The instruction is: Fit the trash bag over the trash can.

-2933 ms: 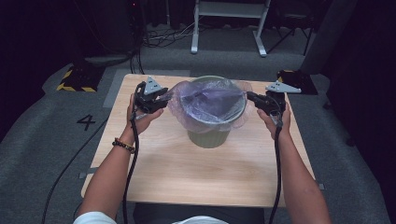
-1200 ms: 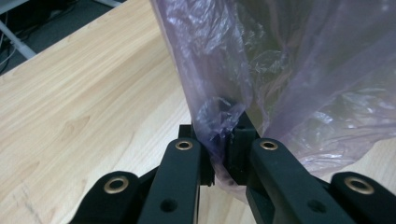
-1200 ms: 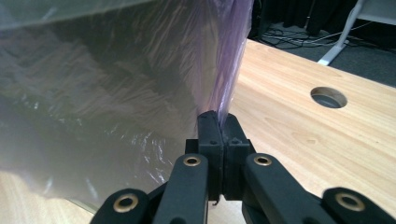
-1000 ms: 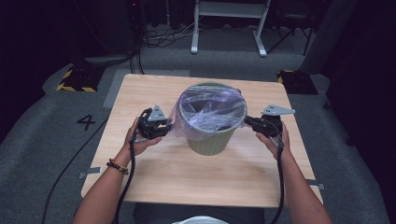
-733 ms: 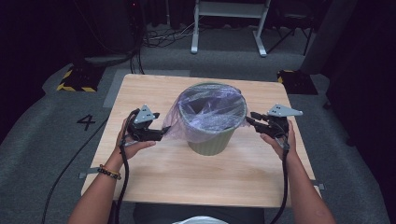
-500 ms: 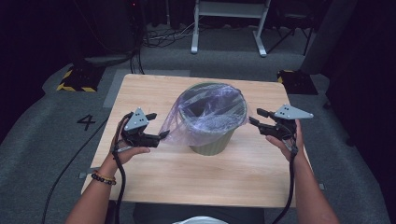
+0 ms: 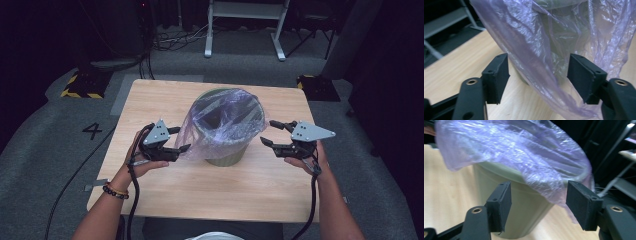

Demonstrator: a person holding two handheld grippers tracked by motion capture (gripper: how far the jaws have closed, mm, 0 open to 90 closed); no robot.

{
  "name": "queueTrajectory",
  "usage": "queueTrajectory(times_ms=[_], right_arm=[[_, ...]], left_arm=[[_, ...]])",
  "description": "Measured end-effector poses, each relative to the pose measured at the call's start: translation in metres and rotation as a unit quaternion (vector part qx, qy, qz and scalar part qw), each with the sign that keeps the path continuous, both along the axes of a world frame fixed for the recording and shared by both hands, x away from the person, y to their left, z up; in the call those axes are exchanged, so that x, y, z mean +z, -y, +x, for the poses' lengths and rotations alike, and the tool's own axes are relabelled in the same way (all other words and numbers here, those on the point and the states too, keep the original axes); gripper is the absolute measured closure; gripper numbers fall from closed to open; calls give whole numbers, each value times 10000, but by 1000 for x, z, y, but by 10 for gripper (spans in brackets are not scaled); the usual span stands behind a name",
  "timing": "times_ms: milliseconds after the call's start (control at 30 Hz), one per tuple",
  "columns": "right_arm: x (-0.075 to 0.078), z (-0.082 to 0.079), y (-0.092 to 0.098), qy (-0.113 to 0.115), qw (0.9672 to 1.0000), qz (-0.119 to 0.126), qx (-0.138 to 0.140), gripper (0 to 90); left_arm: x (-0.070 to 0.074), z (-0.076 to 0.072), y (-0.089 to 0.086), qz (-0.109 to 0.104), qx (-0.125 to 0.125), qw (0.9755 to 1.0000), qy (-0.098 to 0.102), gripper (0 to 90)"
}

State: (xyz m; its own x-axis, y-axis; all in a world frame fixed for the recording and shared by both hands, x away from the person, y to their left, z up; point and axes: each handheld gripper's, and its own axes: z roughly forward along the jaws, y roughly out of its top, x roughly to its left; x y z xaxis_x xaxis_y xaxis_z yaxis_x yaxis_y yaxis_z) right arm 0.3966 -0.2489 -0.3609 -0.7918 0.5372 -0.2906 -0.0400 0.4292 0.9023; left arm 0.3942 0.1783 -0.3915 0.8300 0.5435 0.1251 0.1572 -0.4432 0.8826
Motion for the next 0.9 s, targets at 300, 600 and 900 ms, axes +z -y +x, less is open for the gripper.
queueTrajectory(times_ms=[300, 600, 900], right_arm=[[-6, 2, -12, 229, 9982, -492, -268, 805], [-15, 3, -12, 172, 9978, -570, -278, 900], [-35, 10, -8, -167, 9976, -635, -221, 900]], left_arm=[[-4, 21, -4, -248, 139, 9993, -223, 556], [-8, 38, -5, -196, 336, 9989, -253, 823], [-18, 55, -7, -133, 517, 9974, -476, 896]])
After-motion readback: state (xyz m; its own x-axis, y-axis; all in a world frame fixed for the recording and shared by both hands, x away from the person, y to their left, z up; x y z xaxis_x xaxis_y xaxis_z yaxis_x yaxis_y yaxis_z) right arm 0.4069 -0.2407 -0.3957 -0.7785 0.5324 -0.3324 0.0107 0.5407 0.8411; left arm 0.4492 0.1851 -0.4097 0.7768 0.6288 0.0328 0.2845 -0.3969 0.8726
